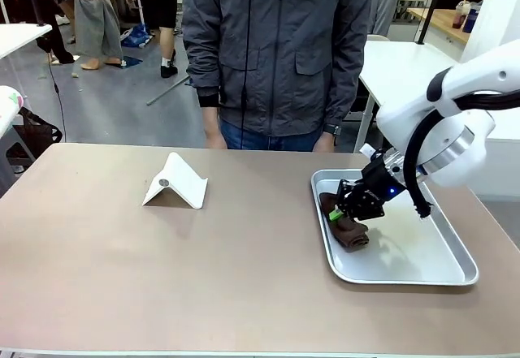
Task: Clean the surface of the table.
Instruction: Clean the area not pointed to by the person, then return the Lint Roller and towel to their original positions.
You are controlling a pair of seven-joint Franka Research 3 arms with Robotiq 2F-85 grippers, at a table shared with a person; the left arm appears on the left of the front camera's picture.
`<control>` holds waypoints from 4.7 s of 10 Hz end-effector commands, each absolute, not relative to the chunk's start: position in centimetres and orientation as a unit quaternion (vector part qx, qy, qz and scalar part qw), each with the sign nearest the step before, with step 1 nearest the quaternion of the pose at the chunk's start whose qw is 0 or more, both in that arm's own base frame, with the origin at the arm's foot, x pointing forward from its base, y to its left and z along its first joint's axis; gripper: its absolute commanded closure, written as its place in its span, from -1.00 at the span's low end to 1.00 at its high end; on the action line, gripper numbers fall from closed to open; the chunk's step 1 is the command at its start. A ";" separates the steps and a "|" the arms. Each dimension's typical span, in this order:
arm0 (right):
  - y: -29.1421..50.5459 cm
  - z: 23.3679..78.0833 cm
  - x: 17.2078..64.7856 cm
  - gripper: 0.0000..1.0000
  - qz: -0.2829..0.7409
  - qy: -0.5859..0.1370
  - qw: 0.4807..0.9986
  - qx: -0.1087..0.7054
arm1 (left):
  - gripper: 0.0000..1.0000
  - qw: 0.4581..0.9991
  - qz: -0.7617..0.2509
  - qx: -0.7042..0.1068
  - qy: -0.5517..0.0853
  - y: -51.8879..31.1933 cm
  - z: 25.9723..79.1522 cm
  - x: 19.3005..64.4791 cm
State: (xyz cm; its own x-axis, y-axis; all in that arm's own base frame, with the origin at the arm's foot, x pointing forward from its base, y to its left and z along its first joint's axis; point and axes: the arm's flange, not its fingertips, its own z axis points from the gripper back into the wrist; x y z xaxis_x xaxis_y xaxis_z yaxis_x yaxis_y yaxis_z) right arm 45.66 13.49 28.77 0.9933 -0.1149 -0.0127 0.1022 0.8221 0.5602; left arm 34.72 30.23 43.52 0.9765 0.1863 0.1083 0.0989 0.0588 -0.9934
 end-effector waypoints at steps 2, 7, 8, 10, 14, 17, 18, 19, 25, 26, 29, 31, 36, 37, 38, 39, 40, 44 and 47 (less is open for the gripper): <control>14.0 27.9 44.5 0.73 -0.024 -0.022 0.965 0.261 | 0.55 0.717 0.032 -0.688 -0.104 30.3 43.9 34.4; 10.1 27.2 45.5 0.73 -0.077 -0.079 0.977 0.181 | 0.55 0.717 0.032 -0.688 -0.104 30.3 43.9 34.4; 8.9 27.3 45.7 0.73 -0.091 -0.081 0.976 0.182 | 0.55 0.717 0.032 -0.688 -0.104 30.3 43.9 34.4; 6.1 27.8 46.3 0.73 -0.124 -0.085 0.969 0.198 | 0.55 0.717 0.032 -0.688 -0.104 30.3 43.9 34.4; -1.0 28.9 45.8 0.73 -0.196 -0.096 0.948 0.232 | 0.55 0.717 0.032 -0.688 -0.104 30.3 43.9 34.4; -4.7 29.7 44.7 0.73 -0.235 -0.110 0.925 0.278 | 0.55 0.717 0.032 -0.688 -0.104 30.3 43.9 34.4; -5.1 29.9 44.5 0.73 -0.235 -0.112 0.916 0.304 | 0.55 0.717 0.032 -0.688 -0.104 30.3 43.9 34.4; -5.2 30.0 44.4 0.73 -0.229 -0.109 0.910 0.329 | 0.55 0.717 0.032 -0.688 -0.104 30.3 43.9 34.4; -6.4 32.8 43.8 0.73 -0.205 -0.010 0.729 0.653 | 0.55 0.717 0.032 -0.688 -0.104 30.3 43.9 34.4; -6.6 33.4 43.4 0.73 -0.205 0.026 0.687 0.697 | 0.55 0.717 0.032 -0.688 -0.104 30.3 43.9 34.4; -7.7 34.8 42.2 0.73 -0.202 0.139 0.598 0.763 | 0.55 0.717 0.032 -0.688 -0.104 30.3 43.9 34.4; -7.4 35.4 41.8 0.73 -0.194 0.126 0.612 0.756 | 0.55 0.717 0.032 -0.688 -0.104 30.3 43.9 34.4; -7.0 34.2 41.1 0.73 -0.178 0.135 0.602 0.766 | 0.55 0.717 0.032 -0.688 -0.104 30.3 43.9 34.4; -7.0 34.2 41.1 0.73 -0.178 0.135 0.602 0.766 | 0.55 0.717 0.032 -0.688 -0.104 30.3 43.9 34.4; -7.0 34.2 41.1 0.73 -0.178 0.135 0.602 0.766 | 0.55 0.717 0.032 -0.688 -0.104 30.3 43.9 34.4; -7.0 34.2 41.1 0.73 -0.178 0.135 0.602 0.766 | 0.55 0.717 0.032 -0.688 -0.104 30.3 43.9 34.4; -7.0 34.2 41.1 0.73 -0.178 0.135 0.602 0.766 | 0.55 0.717 0.032 -0.688 -0.104 30.3 43.9 34.4; -7.0 34.2 41.1 0.73 -0.178 0.135 0.602 0.766 | 0.55 0.717 0.032 -0.688 -0.104 30.3 43.9 34.4; -7.0 34.2 41.1 0.73 -0.178 0.135 0.602 0.766 | 0.55 0.717 0.032 -0.688 -0.104 30.3 43.9 34.4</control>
State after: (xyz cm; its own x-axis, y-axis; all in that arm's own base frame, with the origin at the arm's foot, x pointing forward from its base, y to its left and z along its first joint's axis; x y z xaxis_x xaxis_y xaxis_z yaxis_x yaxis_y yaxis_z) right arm 41.24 -7.18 34.00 0.8943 -0.0052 -0.4473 0.4334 -0.2383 0.8691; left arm 34.68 30.19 43.51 0.9763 0.1874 0.1082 0.0988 0.0586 -0.9934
